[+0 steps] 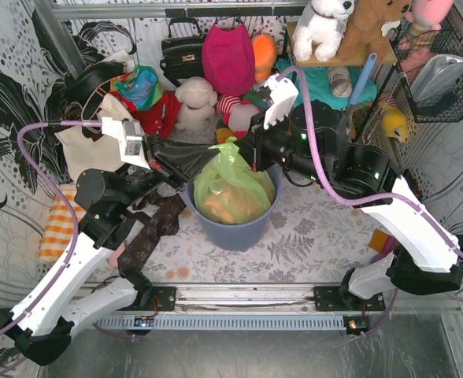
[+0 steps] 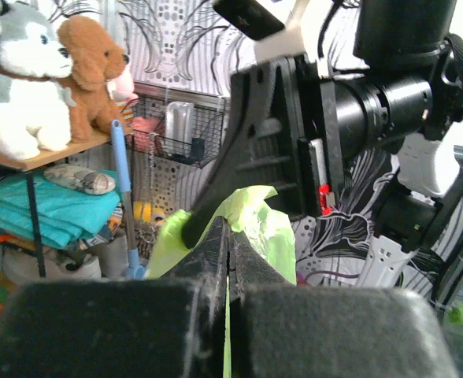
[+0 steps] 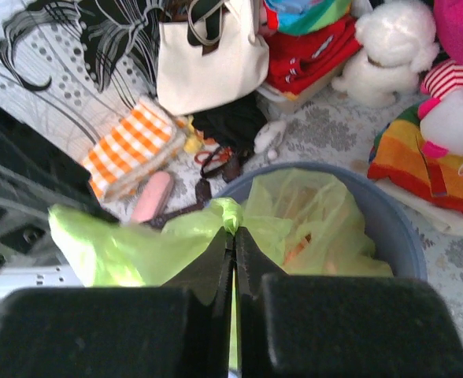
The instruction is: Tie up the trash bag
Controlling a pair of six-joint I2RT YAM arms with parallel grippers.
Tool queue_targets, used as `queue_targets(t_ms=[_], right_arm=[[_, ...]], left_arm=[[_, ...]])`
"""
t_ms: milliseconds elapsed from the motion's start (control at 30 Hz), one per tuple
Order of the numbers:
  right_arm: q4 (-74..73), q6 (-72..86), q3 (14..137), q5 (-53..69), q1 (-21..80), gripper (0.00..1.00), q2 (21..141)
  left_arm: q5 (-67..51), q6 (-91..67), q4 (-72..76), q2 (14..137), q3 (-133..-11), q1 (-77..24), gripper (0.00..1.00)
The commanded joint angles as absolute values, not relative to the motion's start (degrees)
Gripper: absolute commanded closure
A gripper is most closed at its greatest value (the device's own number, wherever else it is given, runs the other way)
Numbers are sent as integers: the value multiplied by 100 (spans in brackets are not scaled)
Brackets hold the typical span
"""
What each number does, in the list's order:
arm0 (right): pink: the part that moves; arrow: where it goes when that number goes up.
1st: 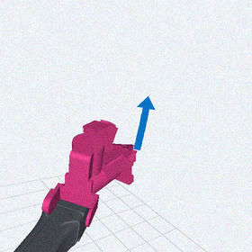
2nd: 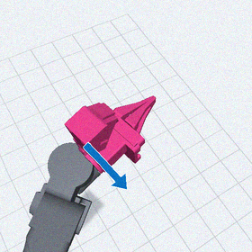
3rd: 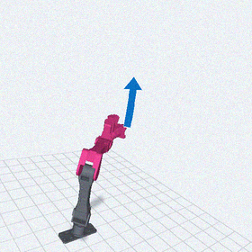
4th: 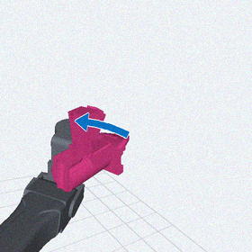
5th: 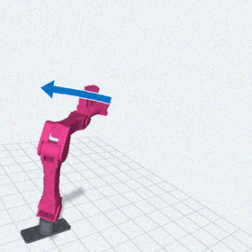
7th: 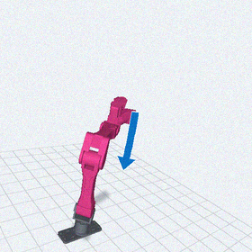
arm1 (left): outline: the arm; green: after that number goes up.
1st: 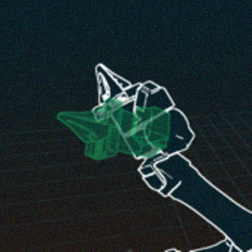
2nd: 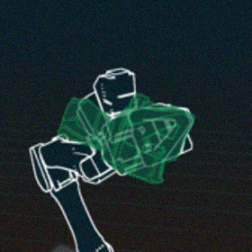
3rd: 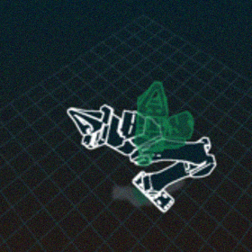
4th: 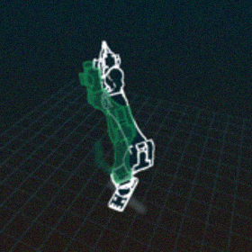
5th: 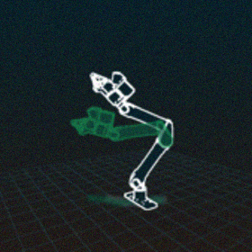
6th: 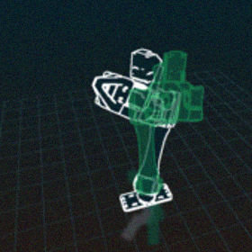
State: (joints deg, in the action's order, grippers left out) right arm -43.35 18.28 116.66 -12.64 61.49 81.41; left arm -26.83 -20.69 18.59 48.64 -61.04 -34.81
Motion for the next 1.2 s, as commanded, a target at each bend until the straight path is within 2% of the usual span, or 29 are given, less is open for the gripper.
queue_targets(t_ms=[0, 267, 600, 967, 1167], right_arm=[[-4090, 2016, 12239, -1518, 6185, 100, 8388], [-3704, 1803, 12983, -1520, 6187, 100, 8910], [-3767, 1688, 14582, -804, 6178, 100, 10033], [-3087, 2237, 14831, 927, 5800, 100, 10415], [-2793, 2721, 15007, 1923, 5588, 100, 10530]], left_arm=[[-3390, -2257, 2596, 5039, -6347, -3457, 100], [-3604, -2372, 2905, 5057, -6425, -3463, 100], [-3534, -2418, 2977, 5119, -6601, -3463, 100], [-3834, -2840, 3338, 5813, -7213, -3533, 100], [-3874, -2279, 2945, 6314, -7836, -4098, 100]])
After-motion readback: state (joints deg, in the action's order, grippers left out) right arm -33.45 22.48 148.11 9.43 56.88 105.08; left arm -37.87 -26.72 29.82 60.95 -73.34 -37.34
